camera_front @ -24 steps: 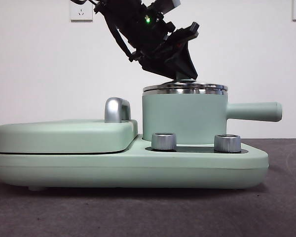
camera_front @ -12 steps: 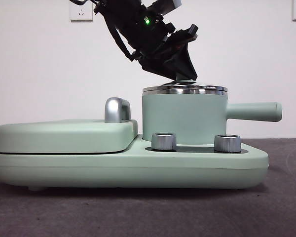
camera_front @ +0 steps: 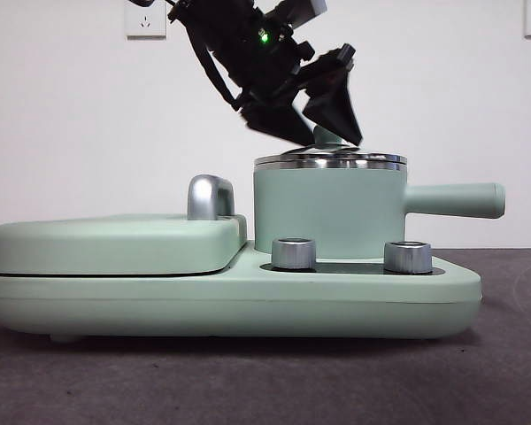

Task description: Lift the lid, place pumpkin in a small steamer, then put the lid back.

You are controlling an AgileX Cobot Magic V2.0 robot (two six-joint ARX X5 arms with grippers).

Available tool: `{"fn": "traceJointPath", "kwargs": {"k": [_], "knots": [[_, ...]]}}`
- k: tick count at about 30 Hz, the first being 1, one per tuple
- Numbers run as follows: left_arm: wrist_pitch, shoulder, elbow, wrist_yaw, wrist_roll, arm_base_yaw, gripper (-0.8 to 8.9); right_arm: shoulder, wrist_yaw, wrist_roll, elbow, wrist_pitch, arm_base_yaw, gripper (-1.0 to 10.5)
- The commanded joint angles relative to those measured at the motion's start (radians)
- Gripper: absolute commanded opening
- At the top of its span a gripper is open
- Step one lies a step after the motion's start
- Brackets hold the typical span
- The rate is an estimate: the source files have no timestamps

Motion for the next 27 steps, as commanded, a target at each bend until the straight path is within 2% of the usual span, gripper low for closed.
{"fn": "traceJointPath", "kwargs": {"k": [1,4,10,14,20,24,27], "knots": [[-0.027,0.020,0.057,-0.006,-0.050,-0.003,5.77,0.000,0.005,0.015,0.008,0.010,0.009,4.8],[-0.109,-0.005,0.096,-0.005,-0.077,-0.003,5.76,0.000,0.007,0.015,0.008,0.010,0.009,4.8],[-0.375,-0.121,0.150,-0.005,-0.113,-0.002,5.70,0.000,0.006,0.015,0.008,0.010,0.009,4.8],[-0.533,-0.235,0.149,0.002,-0.182,-0.002,5.67,0.000,0.002,0.014,0.008,0.010,0.009,4.8],[-0.738,-0.398,0.143,0.003,-0.188,-0.002,5.63,0.000,-0.030,0.014,0.008,0.010,0.009,4.8],[-0.836,-0.506,0.111,0.003,-0.192,-0.002,5.62,0.000,-0.040,0.014,0.008,0.010,0.009,4.8],[-0.841,-0.617,0.040,0.003,-0.220,-0.002,5.62,0.000,-0.040,0.011,0.008,0.010,0.009,4.8]]}}
